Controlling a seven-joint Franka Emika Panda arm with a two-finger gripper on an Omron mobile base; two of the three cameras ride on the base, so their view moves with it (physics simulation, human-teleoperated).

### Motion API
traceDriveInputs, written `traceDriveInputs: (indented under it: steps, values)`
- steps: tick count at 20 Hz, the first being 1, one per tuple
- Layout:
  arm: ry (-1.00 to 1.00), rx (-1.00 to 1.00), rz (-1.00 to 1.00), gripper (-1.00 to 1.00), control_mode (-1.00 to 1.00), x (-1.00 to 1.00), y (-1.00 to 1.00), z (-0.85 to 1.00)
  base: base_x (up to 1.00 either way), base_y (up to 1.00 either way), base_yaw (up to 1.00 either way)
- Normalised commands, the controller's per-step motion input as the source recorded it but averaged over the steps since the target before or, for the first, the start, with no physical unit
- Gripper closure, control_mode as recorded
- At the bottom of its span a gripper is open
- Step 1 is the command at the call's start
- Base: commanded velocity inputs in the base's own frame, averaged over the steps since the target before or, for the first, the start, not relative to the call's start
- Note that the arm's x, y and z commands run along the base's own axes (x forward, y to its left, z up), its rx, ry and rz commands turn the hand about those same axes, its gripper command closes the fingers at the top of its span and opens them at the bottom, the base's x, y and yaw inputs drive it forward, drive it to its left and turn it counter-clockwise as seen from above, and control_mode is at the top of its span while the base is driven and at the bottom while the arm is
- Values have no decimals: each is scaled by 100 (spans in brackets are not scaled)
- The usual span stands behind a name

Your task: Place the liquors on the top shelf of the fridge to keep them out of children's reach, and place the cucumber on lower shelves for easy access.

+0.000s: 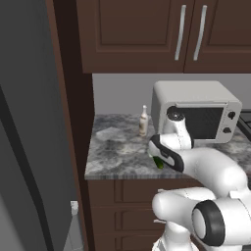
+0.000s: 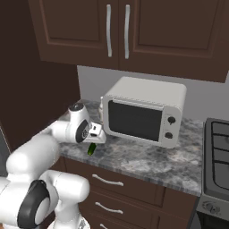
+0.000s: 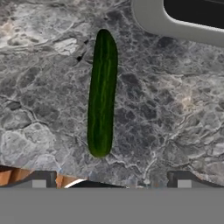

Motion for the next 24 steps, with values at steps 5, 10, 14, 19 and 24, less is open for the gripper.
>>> traceDriveInputs:
  steps: [5,10,14,19,24]
  values:
    - [0,0,0,-100,-100,21,7,-33,0,0,0]
    - [0,0,0,-100,-100,26,14,-30,0,0,0]
    - [0,0,0,-100,-100,30,4,-23,0,0,0]
    - [0,0,0,-100,-100,26,0,-27,0,0,0]
    - [0,0,0,-100,-100,23,0,-30,0,0,0]
